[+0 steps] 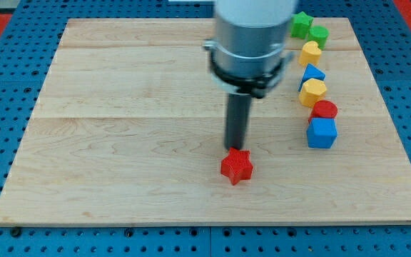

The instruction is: Push the red star towards the blue cube

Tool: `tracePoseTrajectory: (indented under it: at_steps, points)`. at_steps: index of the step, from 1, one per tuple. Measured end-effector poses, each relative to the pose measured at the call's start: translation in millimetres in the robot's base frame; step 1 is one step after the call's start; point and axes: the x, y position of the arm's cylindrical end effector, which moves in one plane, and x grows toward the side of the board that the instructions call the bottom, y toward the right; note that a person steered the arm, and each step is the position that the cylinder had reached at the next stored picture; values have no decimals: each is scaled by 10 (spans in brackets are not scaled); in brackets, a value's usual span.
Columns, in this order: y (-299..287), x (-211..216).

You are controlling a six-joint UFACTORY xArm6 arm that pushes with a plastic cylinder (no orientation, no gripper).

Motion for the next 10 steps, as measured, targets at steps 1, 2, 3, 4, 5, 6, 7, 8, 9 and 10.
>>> tracePoseTrajectory:
  at_steps: [1,2,3,4,5,6,7,8,9,10]
  points:
    - [-129,0]
    - [-180,30]
    - [-293,141]
    - [-293,141]
    - [-347,333]
    - [-362,408]
    - [-362,408]
    - [-198,408]
    - [-114,408]
    - [-97,430]
